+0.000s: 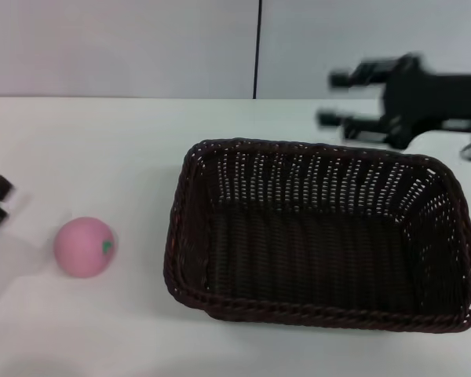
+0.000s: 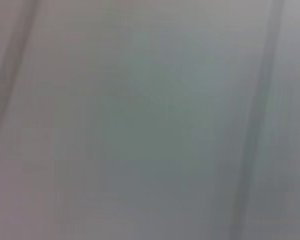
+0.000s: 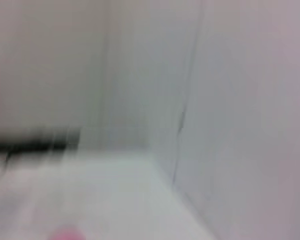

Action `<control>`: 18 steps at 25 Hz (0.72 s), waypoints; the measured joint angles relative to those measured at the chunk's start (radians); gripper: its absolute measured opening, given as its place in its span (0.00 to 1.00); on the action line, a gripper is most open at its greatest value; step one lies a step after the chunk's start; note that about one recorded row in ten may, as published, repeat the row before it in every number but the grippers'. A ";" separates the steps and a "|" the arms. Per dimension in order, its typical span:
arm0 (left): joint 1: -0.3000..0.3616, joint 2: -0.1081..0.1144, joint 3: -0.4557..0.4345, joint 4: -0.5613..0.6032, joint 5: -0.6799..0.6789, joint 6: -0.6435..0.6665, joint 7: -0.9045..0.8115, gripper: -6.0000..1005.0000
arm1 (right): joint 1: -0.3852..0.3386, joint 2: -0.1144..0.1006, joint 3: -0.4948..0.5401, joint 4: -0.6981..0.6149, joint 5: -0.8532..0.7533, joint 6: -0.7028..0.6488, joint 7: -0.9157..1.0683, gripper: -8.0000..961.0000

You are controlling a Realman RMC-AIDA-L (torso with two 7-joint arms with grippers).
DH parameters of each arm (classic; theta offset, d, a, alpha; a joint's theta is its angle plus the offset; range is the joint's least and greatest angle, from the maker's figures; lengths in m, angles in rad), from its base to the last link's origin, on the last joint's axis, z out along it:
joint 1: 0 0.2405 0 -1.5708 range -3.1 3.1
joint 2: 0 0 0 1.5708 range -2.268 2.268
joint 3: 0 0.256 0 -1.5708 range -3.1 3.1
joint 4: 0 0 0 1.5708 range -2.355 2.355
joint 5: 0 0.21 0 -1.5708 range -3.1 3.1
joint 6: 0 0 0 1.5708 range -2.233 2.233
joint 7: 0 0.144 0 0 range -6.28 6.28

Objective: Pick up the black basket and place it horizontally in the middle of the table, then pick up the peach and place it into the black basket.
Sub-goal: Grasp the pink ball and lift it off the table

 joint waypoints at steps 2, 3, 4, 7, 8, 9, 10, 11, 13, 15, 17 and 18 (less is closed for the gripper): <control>-0.010 0.000 0.089 0.066 0.000 0.017 -0.055 0.72 | -0.120 0.001 0.008 0.023 0.255 -0.006 -0.036 0.57; -0.010 0.000 0.089 0.066 0.000 0.017 -0.055 0.72 | -0.120 0.001 0.008 0.023 0.255 -0.006 -0.036 0.57; -0.013 0.001 0.125 0.089 0.000 0.019 -0.070 0.72 | -0.182 0.003 0.008 0.085 0.396 -0.008 -0.097 0.57; -0.017 -0.003 0.229 0.129 0.001 -0.009 -0.079 0.72 | -0.224 0.003 0.007 0.186 0.534 -0.025 -0.186 0.57; -0.017 -0.003 0.229 0.129 0.001 -0.009 -0.079 0.72 | -0.238 0.003 0.010 0.240 0.586 -0.043 -0.218 0.57; -0.017 -0.003 0.240 0.131 0.001 -0.016 -0.076 0.72 | -0.247 0.003 0.019 0.290 0.630 -0.067 -0.247 0.57; -0.018 -0.003 0.260 0.134 0.001 -0.028 -0.070 0.72 | -0.253 0.002 0.032 0.331 0.657 -0.087 -0.266 0.57; -0.020 -0.004 0.286 0.137 0.001 -0.051 -0.061 0.72 | -0.254 0.002 0.052 0.383 0.676 -0.114 -0.286 0.57; -0.023 -0.005 0.304 0.138 0.001 -0.079 -0.050 0.72 | -0.251 0.002 0.098 0.485 0.702 -0.163 -0.324 0.57; -0.025 -0.008 0.312 0.132 0.001 -0.111 -0.033 0.72 | -0.240 0.002 0.135 0.582 0.716 -0.210 -0.360 0.57; -0.029 -0.010 0.312 0.116 0.000 -0.146 0.002 0.72 | -0.233 0.001 0.157 0.648 0.721 -0.240 -0.387 0.57; -0.031 -0.011 0.312 0.108 0.000 -0.161 0.017 0.72 | -0.231 0.001 0.164 0.671 0.722 -0.249 -0.398 0.57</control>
